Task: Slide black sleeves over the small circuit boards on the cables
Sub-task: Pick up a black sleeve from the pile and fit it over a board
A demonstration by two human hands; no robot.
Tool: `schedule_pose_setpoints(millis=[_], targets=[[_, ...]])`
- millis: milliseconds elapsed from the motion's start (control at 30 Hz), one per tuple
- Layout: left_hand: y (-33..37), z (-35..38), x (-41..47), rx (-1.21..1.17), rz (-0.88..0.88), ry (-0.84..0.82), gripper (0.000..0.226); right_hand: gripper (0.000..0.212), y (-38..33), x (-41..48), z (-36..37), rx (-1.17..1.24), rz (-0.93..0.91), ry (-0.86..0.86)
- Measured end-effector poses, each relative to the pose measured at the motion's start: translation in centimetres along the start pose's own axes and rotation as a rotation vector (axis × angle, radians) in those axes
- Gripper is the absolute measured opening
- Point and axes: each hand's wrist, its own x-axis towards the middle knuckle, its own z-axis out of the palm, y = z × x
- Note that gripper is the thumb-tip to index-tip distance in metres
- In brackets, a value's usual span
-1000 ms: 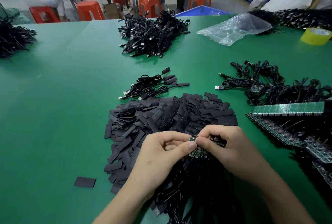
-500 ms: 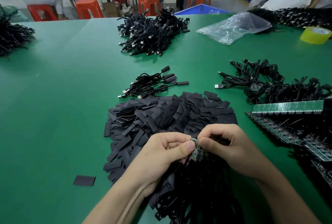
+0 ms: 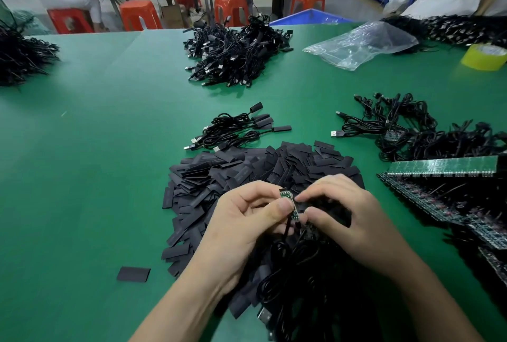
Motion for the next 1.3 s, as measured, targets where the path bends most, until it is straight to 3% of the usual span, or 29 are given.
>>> schedule_pose_setpoints(millis=[100,167,233,367,467,567,767,933,1200,1300], targets=[[0.1,-0.1,-0.1,0.28,0.196,0.074,0.013,0.041,-1.3,-0.2,1.1,0.413,0.053,-0.136],[0.1,-0.1,0.0,0.436,0.3,0.128,0.012,0.035,-2.0,-0.4,1.8,0.61,0.122,-0.198],[0.2,-0.3,0.2,0.533,0.336,0.2,0.012,0.018,-2.6,-0.2,2.4,0.663,0.174,-0.176],[1.6,-2.0,0.8,0.783,0.37,0.204,0.006,0.022,-3.1,0.0,2.7,0.687,0.247,-0.097],[3.6,-5.0,1.5,1.083,0.276,0.266,0.007,0.023,-3.0,0.1,2.5,0.933,0.349,-0.023],[4.9,-7.3,1.5,1.362,0.061,0.313,0.008,0.019,-2.7,0.4,1.9,1.225,0.416,0.068],[5.4,-7.8,0.7,1.409,-0.113,0.27,0.027,0.027,-1.9,1.1,0.7,1.65,0.548,0.288],[4.7,-7.4,1.0,1.351,-0.133,0.208,0.028,0.034,-1.4,1.5,-0.4,1.534,0.459,0.239],[3.9,-8.7,1.1,1.199,-0.025,0.192,0.014,0.036,-1.8,0.8,-1.4,0.777,0.208,0.35],[3.8,-8.9,1.2,1.121,0.007,0.191,0.015,0.038,-2.4,0.4,-1.3,0.619,0.174,0.358]])
